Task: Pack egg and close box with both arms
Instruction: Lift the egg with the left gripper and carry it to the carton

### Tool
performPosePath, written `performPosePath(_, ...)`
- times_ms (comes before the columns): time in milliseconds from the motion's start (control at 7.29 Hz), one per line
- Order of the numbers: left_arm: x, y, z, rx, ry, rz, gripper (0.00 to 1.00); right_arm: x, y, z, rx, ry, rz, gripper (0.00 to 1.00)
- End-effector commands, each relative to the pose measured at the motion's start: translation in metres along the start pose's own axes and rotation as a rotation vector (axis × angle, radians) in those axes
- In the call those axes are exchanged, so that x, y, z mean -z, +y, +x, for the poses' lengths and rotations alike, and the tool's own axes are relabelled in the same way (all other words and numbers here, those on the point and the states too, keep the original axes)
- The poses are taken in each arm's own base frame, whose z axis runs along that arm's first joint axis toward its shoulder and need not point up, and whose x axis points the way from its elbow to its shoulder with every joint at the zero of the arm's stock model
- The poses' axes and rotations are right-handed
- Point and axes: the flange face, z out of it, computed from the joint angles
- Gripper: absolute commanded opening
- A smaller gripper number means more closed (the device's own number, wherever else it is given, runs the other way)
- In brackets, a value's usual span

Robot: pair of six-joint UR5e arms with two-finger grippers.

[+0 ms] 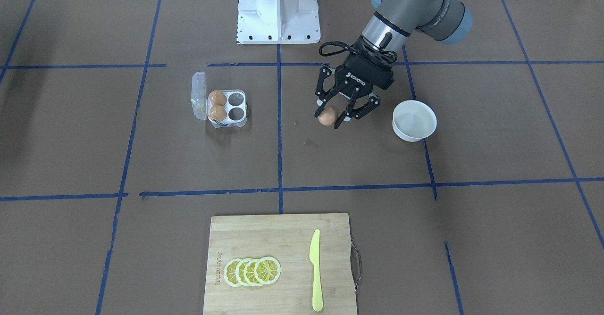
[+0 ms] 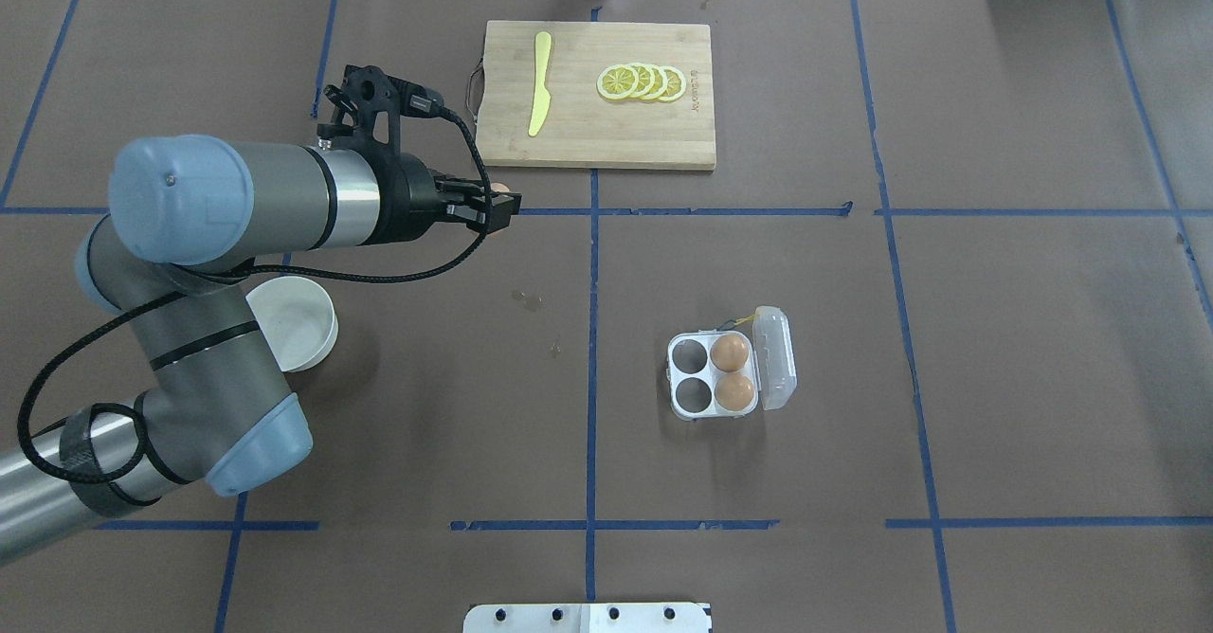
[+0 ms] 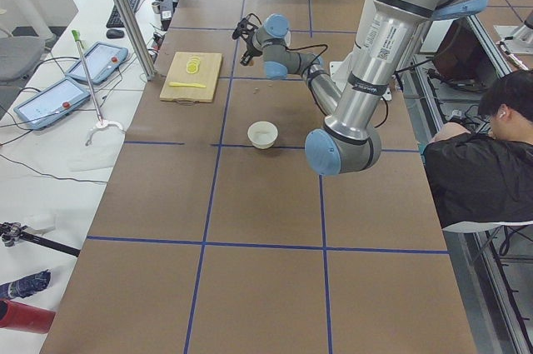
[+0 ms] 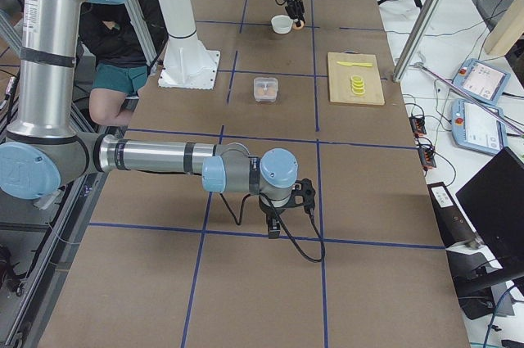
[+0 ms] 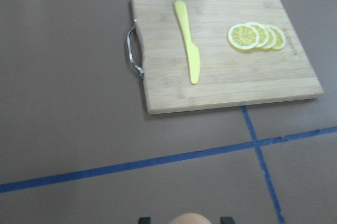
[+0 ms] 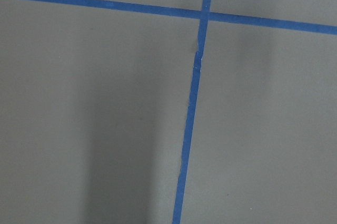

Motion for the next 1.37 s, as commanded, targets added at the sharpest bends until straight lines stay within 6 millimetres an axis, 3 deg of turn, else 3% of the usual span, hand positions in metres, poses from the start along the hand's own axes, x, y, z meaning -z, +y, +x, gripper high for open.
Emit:
performPosePath(0,-0.016,0.024,0.021,-0.111,0.154,0.074,0.0,0.0,0.0,0.0,0.0,0.0,0.0,1.0)
performPosePath(137,-0.015,0.021,0.044,-0.118,0.212,0.119,0.0,0.0,0.0,0.0,0.0,0.0,0.0,1.0)
performPosePath(412,-0.036,0.063,0.119,-0.082,0.256,0.217,0.0,0.0,0.0,0.001,-0.003,0.0,0.0,1.0)
performPosePath(686,-0.065,0.066,0.139,-0.078,0.257,0.247,0.0,0.001,0.0,0.001,-0.001,0.002,0.001,1.0)
performPosePath(824,-0.078,0.081,0.135,-0.137,0.231,0.279,0.0,0.0,0.0,0.001,-0.003,0.0,0.0,1.0)
performPosePath(961,-0.083,0.095,0.144,-0.235,0.238,0.28,0.0,0.0,0.001,0.001,-0.003,0.0,0.0,1.0)
performPosePath(1098,-0.094,0.103,0.136,-0.249,0.207,0.267,0.0,0.001,0.0,0.0,-0.001,0.0,0.001,1.0)
performPosePath(1235,-0.102,0.116,0.141,-0.277,0.185,0.264,0.0,0.0,0.001,0.001,-0.003,0.002,0.0,1.0)
